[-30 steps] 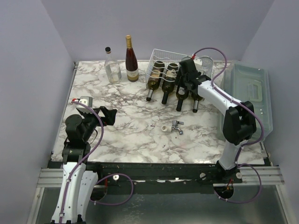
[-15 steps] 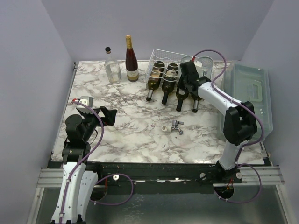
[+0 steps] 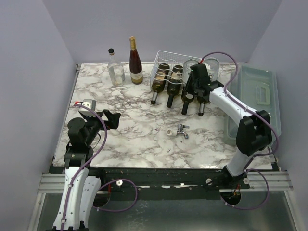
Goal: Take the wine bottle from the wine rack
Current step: Pick up the wine bottle from the wine rack.
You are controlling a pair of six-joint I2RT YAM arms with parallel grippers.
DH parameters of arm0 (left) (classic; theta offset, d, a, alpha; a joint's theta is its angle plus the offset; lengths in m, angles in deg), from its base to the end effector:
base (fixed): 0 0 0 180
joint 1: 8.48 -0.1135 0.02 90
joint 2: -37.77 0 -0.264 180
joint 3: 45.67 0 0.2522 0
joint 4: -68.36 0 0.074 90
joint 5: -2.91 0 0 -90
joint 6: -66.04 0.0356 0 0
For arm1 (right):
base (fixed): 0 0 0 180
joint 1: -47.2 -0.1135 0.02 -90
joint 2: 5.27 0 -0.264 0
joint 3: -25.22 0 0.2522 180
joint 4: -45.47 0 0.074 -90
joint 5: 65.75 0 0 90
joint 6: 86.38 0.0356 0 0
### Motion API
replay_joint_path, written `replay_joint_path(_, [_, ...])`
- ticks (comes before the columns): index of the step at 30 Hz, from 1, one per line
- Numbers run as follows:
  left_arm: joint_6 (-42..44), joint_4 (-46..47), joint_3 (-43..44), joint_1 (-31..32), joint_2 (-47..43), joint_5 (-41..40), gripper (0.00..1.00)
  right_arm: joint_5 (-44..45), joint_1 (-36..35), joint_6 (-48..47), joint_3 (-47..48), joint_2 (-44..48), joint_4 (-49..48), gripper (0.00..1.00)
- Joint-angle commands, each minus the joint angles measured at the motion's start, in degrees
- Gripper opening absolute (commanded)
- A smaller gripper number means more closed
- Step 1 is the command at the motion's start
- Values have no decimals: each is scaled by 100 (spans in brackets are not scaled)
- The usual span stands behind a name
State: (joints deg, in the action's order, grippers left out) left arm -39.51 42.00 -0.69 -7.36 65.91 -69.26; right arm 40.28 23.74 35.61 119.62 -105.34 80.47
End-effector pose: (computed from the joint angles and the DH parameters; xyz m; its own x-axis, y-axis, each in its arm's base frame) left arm 0.1348 -0.0135 0.2932 -0.2452 -0.2505 -0.9366 0.2645 0.9121 -0.3132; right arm 0.3701 0.1499 0.2780 -0.6080 0.2912 -0.7386 0.1551 0.9559 0.2492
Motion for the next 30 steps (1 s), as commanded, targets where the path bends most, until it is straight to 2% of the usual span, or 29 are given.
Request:
replay_joint_path(1, [59, 3, 25, -30, 3, 14, 99, -333, -34, -313, 204, 634, -753, 0])
replay_joint_path(15, [69, 11, 16, -25, 33, 95, 99, -815, -40, -834, 94, 1318, -998, 0])
replay_joint_path(30, [237, 300, -97, -25, -100, 962, 99, -1812, -87, -1636, -44, 1993, -485, 0])
